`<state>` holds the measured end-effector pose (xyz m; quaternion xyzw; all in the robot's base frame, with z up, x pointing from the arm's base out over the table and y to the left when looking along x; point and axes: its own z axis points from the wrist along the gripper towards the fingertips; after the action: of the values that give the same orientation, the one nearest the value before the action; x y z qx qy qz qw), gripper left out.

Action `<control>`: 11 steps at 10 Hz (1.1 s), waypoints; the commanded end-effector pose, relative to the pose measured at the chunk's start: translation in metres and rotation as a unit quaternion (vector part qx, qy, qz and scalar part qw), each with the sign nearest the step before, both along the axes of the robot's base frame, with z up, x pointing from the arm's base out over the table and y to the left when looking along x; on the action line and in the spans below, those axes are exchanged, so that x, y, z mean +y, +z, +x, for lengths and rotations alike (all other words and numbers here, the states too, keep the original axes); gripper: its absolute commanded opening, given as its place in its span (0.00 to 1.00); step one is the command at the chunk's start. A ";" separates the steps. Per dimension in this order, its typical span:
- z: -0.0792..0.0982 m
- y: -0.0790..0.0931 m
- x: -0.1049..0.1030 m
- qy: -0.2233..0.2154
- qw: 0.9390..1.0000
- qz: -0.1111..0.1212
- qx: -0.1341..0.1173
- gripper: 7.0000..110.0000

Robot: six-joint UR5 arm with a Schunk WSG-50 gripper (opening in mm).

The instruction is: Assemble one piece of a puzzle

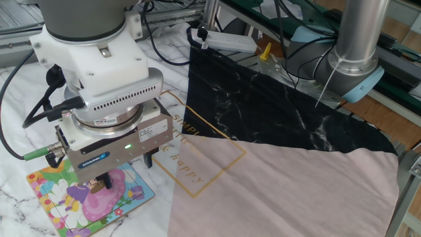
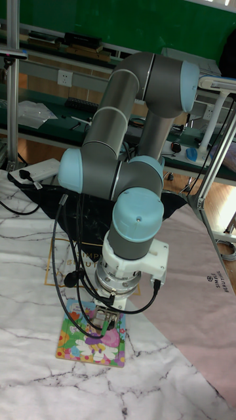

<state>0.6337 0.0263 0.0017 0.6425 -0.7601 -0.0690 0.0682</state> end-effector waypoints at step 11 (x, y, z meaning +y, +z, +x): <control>0.004 -0.004 0.004 -0.003 1.000 0.013 -0.008 0.57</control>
<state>0.6372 0.0289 -0.0015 0.6447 -0.7589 -0.0695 0.0592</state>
